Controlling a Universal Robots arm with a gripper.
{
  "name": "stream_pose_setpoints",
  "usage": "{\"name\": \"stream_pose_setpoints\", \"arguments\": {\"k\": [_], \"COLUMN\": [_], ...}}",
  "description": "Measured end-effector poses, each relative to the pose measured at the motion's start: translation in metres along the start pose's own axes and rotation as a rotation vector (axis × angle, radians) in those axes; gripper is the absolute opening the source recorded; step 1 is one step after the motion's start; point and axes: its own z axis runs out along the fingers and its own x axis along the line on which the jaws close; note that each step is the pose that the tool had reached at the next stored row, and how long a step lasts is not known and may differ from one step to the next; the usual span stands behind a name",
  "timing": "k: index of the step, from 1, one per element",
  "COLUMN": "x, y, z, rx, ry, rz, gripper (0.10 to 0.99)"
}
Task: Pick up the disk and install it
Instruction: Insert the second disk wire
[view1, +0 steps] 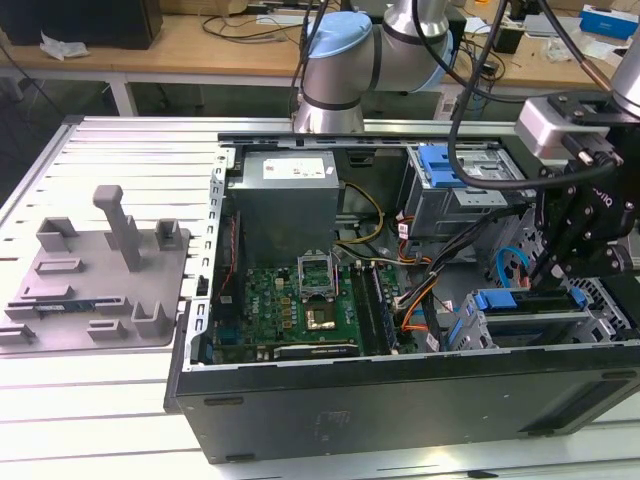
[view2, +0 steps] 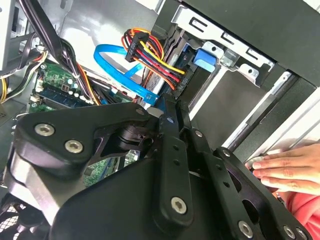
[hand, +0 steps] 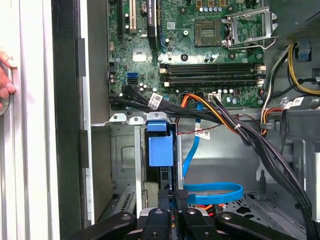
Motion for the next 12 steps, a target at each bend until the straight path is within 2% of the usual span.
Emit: {"name": "stream_pose_setpoints", "arguments": {"k": [12], "x": [-0.0002], "y": [-0.0003], "z": [0.0056], "rx": [0.000], "ry": [0.0000], "rz": [0.000], "gripper": [0.161]}}
